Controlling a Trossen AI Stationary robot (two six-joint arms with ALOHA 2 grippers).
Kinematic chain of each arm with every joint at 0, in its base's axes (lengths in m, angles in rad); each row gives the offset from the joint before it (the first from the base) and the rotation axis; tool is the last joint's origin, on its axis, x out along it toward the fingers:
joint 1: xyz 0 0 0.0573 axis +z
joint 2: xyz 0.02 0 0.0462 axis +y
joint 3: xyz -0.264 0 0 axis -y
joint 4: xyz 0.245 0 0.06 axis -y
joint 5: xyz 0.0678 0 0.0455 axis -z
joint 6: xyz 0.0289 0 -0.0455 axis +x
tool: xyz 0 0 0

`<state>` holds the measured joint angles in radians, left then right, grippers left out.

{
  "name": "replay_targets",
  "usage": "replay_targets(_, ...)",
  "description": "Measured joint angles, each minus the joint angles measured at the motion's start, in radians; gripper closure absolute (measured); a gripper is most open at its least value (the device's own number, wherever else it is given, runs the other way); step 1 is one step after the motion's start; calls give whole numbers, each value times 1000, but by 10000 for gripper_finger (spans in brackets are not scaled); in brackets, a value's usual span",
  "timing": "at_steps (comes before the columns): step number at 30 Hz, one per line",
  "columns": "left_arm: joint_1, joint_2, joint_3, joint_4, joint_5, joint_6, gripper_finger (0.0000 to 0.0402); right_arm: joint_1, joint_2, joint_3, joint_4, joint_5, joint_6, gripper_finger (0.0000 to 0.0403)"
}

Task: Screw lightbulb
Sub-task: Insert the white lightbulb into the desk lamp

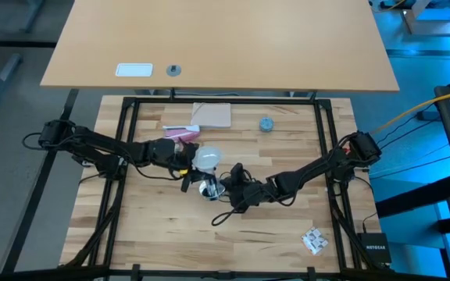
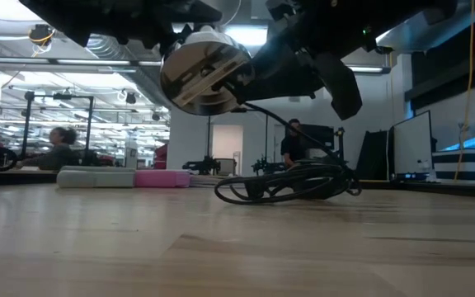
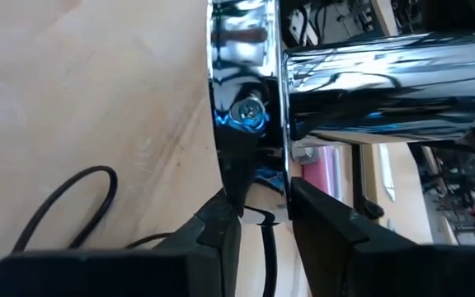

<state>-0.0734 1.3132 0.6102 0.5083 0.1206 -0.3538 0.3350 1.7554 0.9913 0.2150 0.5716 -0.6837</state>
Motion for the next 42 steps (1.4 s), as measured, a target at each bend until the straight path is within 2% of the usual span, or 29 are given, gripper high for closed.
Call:
replay_targets(9, -2, 0, 0, -4, 11, 24, 249, -4, 0, 0, 2, -68, 1, 286)
replay_targets(18, -3, 2, 0, -6, 4, 52, 249, -4, -1, 2, 7, -59, 3, 173)
replay_targets(22, -2, 2, 0, -9, -21, 66, 249, -4, -2, 2, 6, -59, 3, 143)
replay_targets(25, -2, 2, 0, -18, -42, 89, 249, -4, -2, 2, 5, -59, 2, 138)
replay_targets(32, -2, 1, 1, -81, -161, 101, 249, -3, -2, 2, -3, -64, -1, 148)
replay_targets(42, -1, 2, -1, -130, -241, 139, 249, -2, -3, 2, -3, -66, 3, 150)
